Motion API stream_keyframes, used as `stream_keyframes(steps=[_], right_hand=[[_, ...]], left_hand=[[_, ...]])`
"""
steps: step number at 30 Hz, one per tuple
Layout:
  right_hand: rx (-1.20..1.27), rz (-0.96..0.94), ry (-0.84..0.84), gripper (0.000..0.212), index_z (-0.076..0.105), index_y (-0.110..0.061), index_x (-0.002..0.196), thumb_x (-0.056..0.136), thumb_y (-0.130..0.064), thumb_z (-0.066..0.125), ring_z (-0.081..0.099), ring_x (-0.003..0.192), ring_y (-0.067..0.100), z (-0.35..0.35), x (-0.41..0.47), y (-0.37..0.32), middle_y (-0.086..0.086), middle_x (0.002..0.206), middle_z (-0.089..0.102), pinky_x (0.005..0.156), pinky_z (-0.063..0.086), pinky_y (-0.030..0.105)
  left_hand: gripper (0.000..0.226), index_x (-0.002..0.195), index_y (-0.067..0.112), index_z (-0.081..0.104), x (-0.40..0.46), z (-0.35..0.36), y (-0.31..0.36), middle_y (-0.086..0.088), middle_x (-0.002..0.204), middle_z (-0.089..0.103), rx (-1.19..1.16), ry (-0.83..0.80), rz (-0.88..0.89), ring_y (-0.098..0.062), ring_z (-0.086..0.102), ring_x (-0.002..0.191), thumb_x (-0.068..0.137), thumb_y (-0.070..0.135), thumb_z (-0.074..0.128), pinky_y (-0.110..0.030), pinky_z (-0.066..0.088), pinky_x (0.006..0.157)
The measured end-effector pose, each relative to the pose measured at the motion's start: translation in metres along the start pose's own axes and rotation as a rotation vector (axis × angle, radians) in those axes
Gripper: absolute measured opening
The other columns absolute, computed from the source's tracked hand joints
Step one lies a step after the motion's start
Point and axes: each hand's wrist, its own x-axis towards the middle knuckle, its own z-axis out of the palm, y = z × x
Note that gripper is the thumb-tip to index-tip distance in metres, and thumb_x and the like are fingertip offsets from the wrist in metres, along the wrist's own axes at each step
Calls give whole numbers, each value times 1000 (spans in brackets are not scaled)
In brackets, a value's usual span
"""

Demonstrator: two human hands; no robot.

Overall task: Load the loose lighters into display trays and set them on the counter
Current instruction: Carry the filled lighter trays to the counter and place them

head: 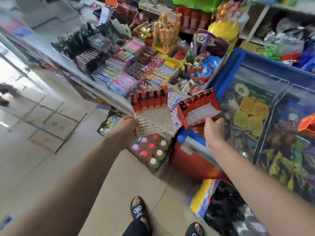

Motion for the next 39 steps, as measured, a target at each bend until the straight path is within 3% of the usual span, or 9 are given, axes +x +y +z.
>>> stream_keyframes(steps=[5,10,15,21,25,31,33,36,39], right_hand=[[-10,12,-14,30,46,-1,117,92,-18,43,69,83,46,106,-15,-16,27,110,65,75,59,55],[16,9,-47,15,45,-11,110,96,-16,43,70,54,26,191,-27,-35,20,94,67,46,54,30],[-17,-28,-113,20,46,-6,111,93,-15,43,69,51,26,265,-31,-53,22,96,68,43,50,27],[-64,-72,-176,24,42,-7,118,96,-16,43,63,43,0,352,-17,-76,7,85,61,35,43,14],[-59,-77,-241,27,44,-8,118,92,-15,44,66,45,7,414,-7,-97,12,96,65,39,47,17],[-67,-68,-267,23,48,-7,110,90,-17,46,71,67,17,508,6,-128,17,106,64,49,55,27],[-115,-63,-258,27,47,-8,113,90,-21,46,70,88,26,540,7,-136,15,110,63,67,61,40],[-127,-46,-235,33,43,-9,122,92,-23,46,62,105,30,591,7,-145,15,126,58,89,54,48],[-133,-78,-167,25,39,-13,116,93,-23,46,57,94,23,644,12,-148,10,121,55,85,49,39]], left_hand=[[28,109,-2,55,40,-87,34,-21,92,55,-55,30,6,-26,59,65,92,-16,38,-26,53,45],[23,104,-3,52,75,-155,61,-16,79,52,-45,74,-12,-25,54,59,93,-16,36,-25,47,40],[30,113,-6,57,114,-208,79,-27,103,57,-90,121,-37,-36,59,84,92,-15,38,-46,51,76],[25,82,3,59,161,-266,109,-10,67,66,-148,161,-23,-20,67,52,90,-13,41,-27,55,49],[24,91,2,60,191,-303,136,-12,78,70,-169,177,-12,-25,70,66,90,-12,42,-31,58,59],[23,105,-2,59,242,-361,180,-21,96,62,-185,209,8,-34,65,86,92,-10,43,-40,53,74],[28,115,-5,57,264,-385,194,-23,104,63,-195,214,3,-36,66,92,92,-10,44,-45,55,82],[23,103,0,57,299,-421,217,-18,94,67,-198,192,18,-28,71,77,91,-12,42,-37,59,67],[23,96,4,56,336,-457,245,-15,91,66,-145,142,30,-26,70,73,91,-12,41,-38,60,67]])
